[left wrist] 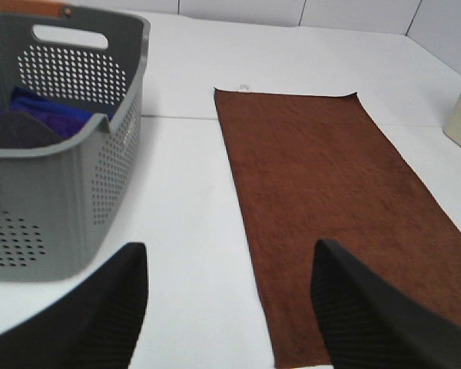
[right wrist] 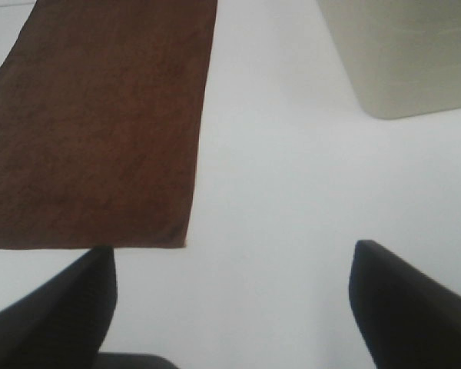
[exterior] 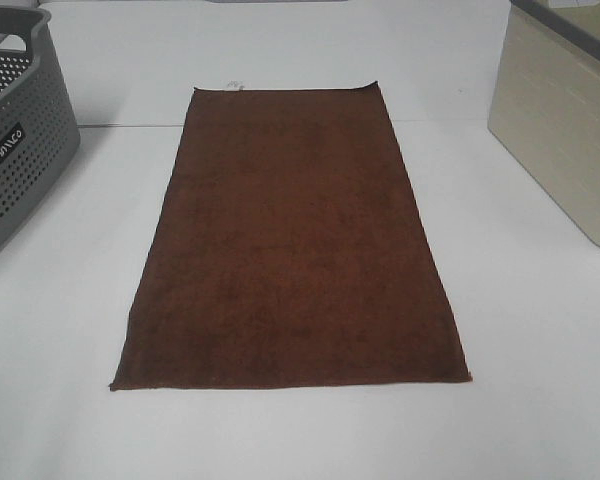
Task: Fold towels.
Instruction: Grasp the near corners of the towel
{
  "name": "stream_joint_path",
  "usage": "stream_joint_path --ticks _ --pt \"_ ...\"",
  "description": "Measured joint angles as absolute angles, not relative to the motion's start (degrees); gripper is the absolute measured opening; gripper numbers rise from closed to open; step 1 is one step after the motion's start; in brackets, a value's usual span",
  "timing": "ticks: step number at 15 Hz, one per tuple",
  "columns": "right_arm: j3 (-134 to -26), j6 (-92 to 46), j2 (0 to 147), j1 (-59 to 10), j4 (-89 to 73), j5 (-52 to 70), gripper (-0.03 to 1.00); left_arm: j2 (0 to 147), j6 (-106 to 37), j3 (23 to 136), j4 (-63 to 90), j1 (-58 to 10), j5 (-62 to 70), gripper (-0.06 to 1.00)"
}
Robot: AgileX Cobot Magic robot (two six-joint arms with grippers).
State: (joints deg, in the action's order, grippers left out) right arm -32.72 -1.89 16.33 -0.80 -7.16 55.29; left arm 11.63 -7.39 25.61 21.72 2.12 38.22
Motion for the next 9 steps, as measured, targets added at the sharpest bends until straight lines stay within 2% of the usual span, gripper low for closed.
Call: stream_joint_path --ticks 4,9 --pt "-34.78 -1.15 36.73 -0.8 -16.73 53.4 0.77 31.17 -8.42 24.98 38.39 2.12 36.96 0.6" --pt "-34.78 -9.4 58.38 -0.8 -24.52 50.65 0.77 54.95 -18.28 24.98 47.78 2.12 37.59 0.6"
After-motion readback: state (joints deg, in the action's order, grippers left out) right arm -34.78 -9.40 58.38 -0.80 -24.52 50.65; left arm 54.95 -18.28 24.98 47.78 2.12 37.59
